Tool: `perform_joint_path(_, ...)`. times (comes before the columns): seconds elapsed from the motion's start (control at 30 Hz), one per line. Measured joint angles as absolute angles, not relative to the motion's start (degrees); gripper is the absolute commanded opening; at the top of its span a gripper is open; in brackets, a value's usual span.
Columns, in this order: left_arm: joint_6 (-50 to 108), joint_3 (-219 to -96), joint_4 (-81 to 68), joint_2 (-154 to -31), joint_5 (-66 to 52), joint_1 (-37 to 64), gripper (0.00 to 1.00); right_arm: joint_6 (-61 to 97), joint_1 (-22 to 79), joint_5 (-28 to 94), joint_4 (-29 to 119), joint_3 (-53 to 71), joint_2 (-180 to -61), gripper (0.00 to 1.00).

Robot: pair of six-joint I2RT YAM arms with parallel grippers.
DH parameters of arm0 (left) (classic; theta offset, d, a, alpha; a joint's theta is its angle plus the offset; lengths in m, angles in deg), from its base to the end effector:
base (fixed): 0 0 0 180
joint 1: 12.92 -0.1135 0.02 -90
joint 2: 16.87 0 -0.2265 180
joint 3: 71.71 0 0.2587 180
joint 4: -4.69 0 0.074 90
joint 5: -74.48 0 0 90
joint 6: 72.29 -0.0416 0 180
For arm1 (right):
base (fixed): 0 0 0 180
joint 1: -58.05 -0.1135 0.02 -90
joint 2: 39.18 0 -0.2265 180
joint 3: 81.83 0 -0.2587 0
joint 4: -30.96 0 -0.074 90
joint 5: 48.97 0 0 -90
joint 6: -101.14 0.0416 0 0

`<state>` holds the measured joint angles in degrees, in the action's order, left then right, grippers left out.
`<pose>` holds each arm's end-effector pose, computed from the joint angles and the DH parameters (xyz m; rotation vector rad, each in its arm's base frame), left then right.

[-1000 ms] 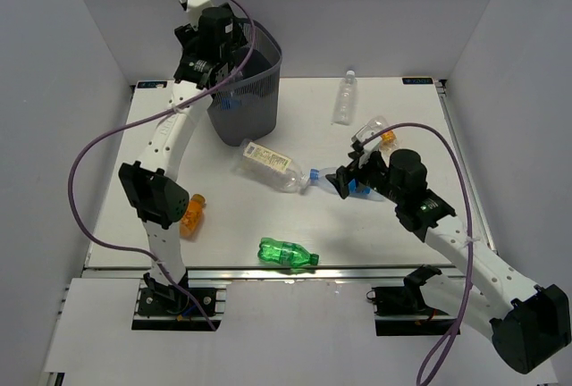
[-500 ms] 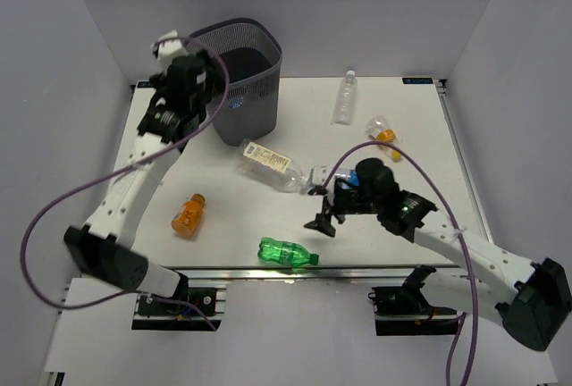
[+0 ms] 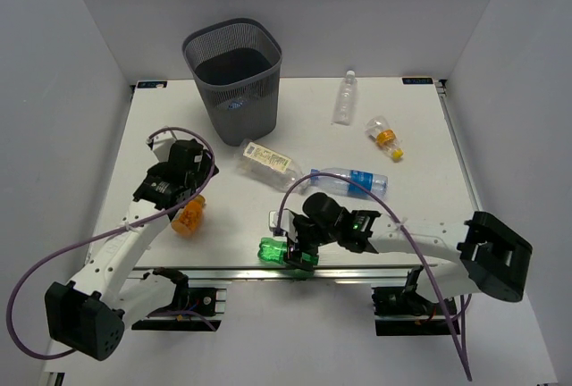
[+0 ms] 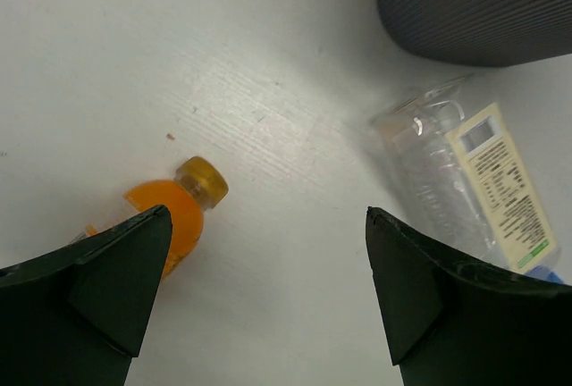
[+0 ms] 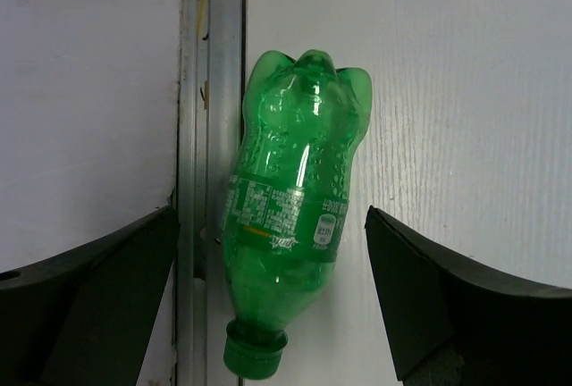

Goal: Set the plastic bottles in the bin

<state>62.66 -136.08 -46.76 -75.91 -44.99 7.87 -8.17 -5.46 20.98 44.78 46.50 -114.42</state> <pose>0.2293 -0.0652 0.2523 -0.6998 2.1375 0.0051 0.1163 0.2652 0.1604 -1.6658 1.5861 0.8015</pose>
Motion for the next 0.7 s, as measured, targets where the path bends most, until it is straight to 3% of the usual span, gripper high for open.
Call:
perform_joint_path(0.2, 64.27, -133.72, -48.77, -75.56, -44.82, 7.87, 0.98, -6.4, -5.85, 24.26, 39.95, 47.26, -121.26, 0.87)
perform_joint_path(0.27, 64.53, -133.55, -49.23, -75.52, -44.88, 7.87, 0.98, -5.76, -5.9, 25.0, 37.74, 47.79, -123.64, 0.8)
perform_joint_path(0.4, 64.82, -133.37, -49.6, -74.6, -44.9, 7.87, 0.98, -4.38, -6.07, 26.93, 35.07, 48.01, -126.86, 0.45)
perform_joint_path(0.47, 65.02, -133.13, -49.95, -73.46, -44.9, 7.87, 0.98, -3.93, -6.07, 27.54, 34.22, 47.88, -126.59, 0.35)
perform_joint_path(0.57, 65.26, -132.74, -51.18, -71.8, -44.9, 7.87, 0.98, -3.84, -6.05, 28.59, 33.85, 46.5, -125.2, 0.28)
perform_joint_path(0.7, 65.65, -132.22, -52.91, -69.22, -44.93, 7.87, 0.98, -3.79, -5.17, 31.21, 33.98, 39.94, -122.77, 0.26)
